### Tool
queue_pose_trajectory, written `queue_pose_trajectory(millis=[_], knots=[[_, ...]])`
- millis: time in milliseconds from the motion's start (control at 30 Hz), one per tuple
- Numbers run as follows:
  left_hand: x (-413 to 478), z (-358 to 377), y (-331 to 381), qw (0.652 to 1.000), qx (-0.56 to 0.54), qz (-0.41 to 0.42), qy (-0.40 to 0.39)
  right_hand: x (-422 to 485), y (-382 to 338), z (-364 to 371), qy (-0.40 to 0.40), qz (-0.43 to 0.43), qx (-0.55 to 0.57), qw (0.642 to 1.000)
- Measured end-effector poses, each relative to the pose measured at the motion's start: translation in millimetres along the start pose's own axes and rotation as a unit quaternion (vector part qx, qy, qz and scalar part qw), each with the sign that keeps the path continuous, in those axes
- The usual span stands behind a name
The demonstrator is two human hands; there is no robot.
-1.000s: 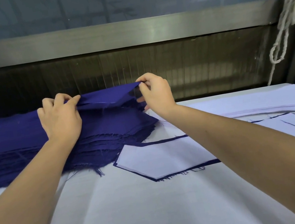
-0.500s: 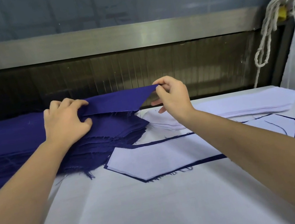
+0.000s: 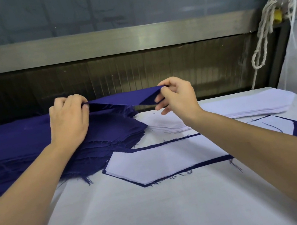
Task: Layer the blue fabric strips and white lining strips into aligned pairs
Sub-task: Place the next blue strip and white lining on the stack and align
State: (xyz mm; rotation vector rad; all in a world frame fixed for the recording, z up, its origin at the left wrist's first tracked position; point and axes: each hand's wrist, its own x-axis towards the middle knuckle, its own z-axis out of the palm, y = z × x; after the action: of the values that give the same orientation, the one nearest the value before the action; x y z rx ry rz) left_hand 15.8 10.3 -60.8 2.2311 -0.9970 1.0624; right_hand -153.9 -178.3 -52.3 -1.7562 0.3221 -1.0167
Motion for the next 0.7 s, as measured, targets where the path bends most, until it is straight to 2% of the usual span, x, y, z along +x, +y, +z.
queue_pose_trajectory(millis=[167,267,333,567,700], knots=[[1,-6,9,0.995,-0.009,0.093,-0.017,-3,9,-26,0.010,0.048,0.000,0.999],[-2,-11,14,0.974,-0.006,0.204,-0.100,-8,14,-45,0.013,0.053,-0.025,0.998],[-5,-11,15,0.953,0.014,0.277,-0.124,-12,17,-58,0.015,0.053,-0.040,0.998],[-8,-5,18,0.930,0.044,0.364,-0.038,-27,25,-100,0.036,0.085,-0.054,0.994],[-12,-7,19,0.925,0.056,0.375,-0.014,-33,33,-122,0.039,0.122,-0.069,0.989]])
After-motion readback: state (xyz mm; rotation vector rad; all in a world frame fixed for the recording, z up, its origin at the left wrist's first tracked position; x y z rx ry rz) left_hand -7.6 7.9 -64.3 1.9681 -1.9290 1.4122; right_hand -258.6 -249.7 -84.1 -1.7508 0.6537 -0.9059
